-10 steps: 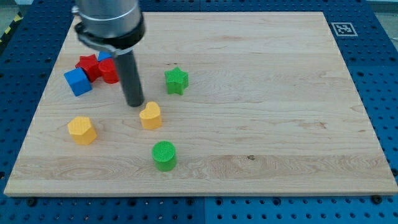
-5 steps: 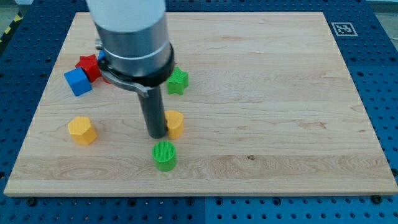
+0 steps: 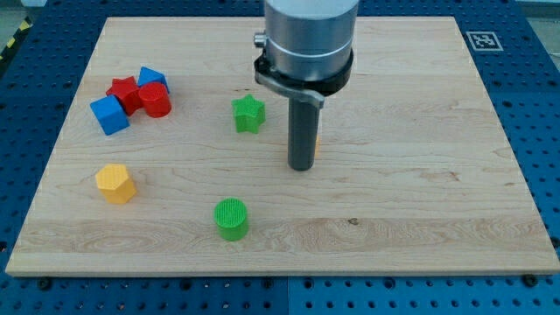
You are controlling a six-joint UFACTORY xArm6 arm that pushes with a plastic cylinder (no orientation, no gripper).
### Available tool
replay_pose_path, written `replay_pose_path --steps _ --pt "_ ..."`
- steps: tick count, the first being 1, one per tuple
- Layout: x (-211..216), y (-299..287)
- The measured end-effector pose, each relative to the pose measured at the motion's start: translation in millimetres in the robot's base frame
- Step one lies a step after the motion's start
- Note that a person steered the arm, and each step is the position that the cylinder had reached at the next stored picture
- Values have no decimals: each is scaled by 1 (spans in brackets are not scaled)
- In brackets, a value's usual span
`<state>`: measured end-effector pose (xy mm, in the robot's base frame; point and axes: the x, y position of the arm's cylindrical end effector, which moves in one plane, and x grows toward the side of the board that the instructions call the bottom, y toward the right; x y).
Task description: Slide the yellow heart to the center
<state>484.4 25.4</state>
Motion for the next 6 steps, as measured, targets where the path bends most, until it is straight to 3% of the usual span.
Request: replay_pose_path --steps 3,6 --pt "-71 28" --pt "-69 48"
